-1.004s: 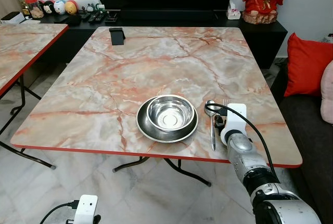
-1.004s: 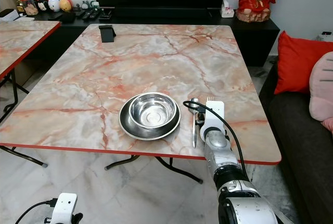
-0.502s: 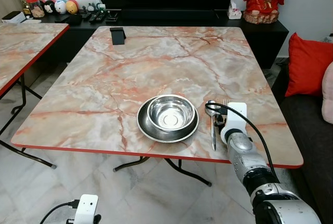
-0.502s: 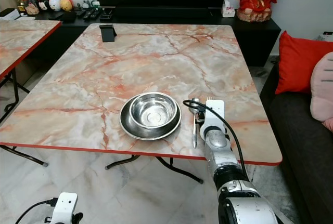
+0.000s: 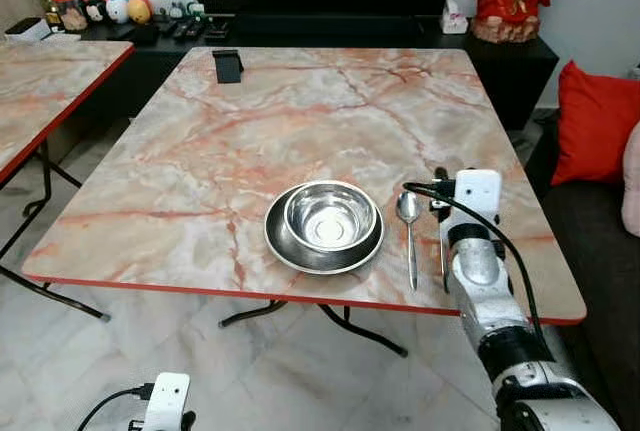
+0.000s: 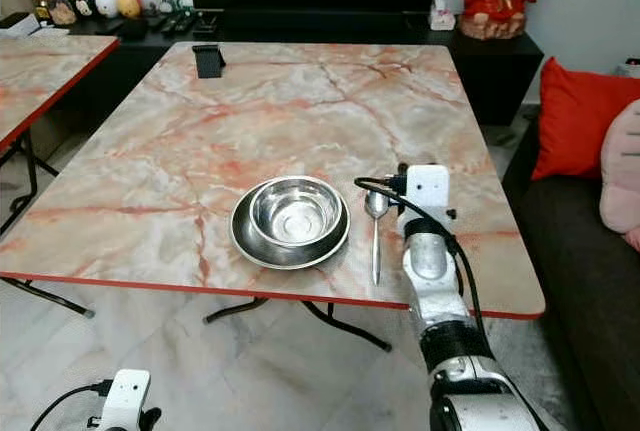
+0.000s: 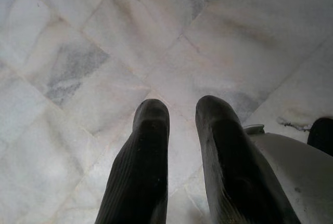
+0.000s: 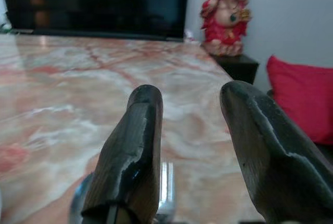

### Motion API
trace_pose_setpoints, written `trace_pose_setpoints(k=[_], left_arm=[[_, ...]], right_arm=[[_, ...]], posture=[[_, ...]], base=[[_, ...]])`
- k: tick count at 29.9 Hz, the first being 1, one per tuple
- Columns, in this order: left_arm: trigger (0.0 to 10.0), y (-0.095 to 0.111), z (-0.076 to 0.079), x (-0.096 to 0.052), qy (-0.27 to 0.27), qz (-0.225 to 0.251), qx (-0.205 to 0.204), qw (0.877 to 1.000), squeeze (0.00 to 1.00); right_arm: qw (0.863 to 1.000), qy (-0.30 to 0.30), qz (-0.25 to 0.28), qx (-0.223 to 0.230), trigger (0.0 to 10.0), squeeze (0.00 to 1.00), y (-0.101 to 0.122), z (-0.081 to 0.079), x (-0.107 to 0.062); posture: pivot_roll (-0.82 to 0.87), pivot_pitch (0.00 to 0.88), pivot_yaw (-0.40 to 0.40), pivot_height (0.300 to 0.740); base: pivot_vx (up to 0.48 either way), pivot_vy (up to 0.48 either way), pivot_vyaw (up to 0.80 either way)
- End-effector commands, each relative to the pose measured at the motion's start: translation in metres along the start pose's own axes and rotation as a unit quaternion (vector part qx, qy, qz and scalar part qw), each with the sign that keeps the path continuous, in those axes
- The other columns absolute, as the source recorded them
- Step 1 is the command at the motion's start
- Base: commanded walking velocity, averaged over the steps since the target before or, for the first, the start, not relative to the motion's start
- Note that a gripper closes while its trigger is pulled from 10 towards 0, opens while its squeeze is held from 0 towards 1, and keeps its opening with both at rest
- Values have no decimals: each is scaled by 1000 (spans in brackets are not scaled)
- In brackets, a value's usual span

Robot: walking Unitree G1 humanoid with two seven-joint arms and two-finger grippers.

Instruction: Setting the table

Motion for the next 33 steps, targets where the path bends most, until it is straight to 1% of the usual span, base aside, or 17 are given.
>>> trace_pose_setpoints(k=[1,2,3,4,7,11,14,16,20,28,33], left_arm=[[10000,-2,1,-1,-3,-1,0,1000,0],[10000,-2,-1,-1,-2,0,-1,1000,0],[10000,-2,-1,-1,-2,0,-1,1000,0],[10000,-2,-2,-1,-1,1,-2,1000,0],[10000,-2,-2,-1,0,3,-4,1000,0],[10000,-3,0,-1,-1,3,-6,1000,0],[10000,-6,4,-2,-7,1,-2,1000,0],[10000,-6,5,-2,-8,2,-10,1000,0],[10000,-7,5,-2,-8,2,-13,1000,0],[10000,-8,6,-2,-9,0,-15,1000,0],[10000,-9,6,-2,-9,-3,-17,1000,0]], right_arm=[[1000,-10,18,7,10000,0,4,5,-3],[999,-21,39,11,10000,0,7,12,-8],[999,-21,39,11,10000,0,7,12,-8],[998,-27,48,13,10000,0,9,17,-11],[997,-30,65,31,10000,0,13,24,-17],[997,-19,76,25,10000,0,13,27,-22],[997,-25,69,31,10000,0,10,30,-26],[997,-27,67,36,10000,0,9,30,-27],[996,-16,75,41,10000,0,16,22,-26],[996,-9,76,40,10000,0,18,21,-25],[997,-2,71,38,10000,0,17,17,-26]], posture=[[42,0,23,731],[38,0,21,731],[38,0,21,731],[31,0,15,731],[21,0,7,731],[17,0,2,731],[15,0,-3,731],[16,0,-4,731],[14,0,-5,731],[16,0,-8,731],[17,0,-10,731]], base=[[0,0,0],[0,0,0],[0,0,0],[0,0,0],[0,0,0],[0,0,0],[0,0,0],[0,0,0],[0,0,0],[0,0,0],[0,284,0]])
Point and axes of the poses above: a point about 5 cm out from each wrist's last joint towards the gripper, its own x axis pointing out of the wrist towards the gripper, its own y axis along the axis of the wrist's last joint, z = x × y, the point moved 4 cm from there along x, pointing out of the wrist towards the gripper, and after that the axes turned 4 degrees about -x, right-handed, at the moved point
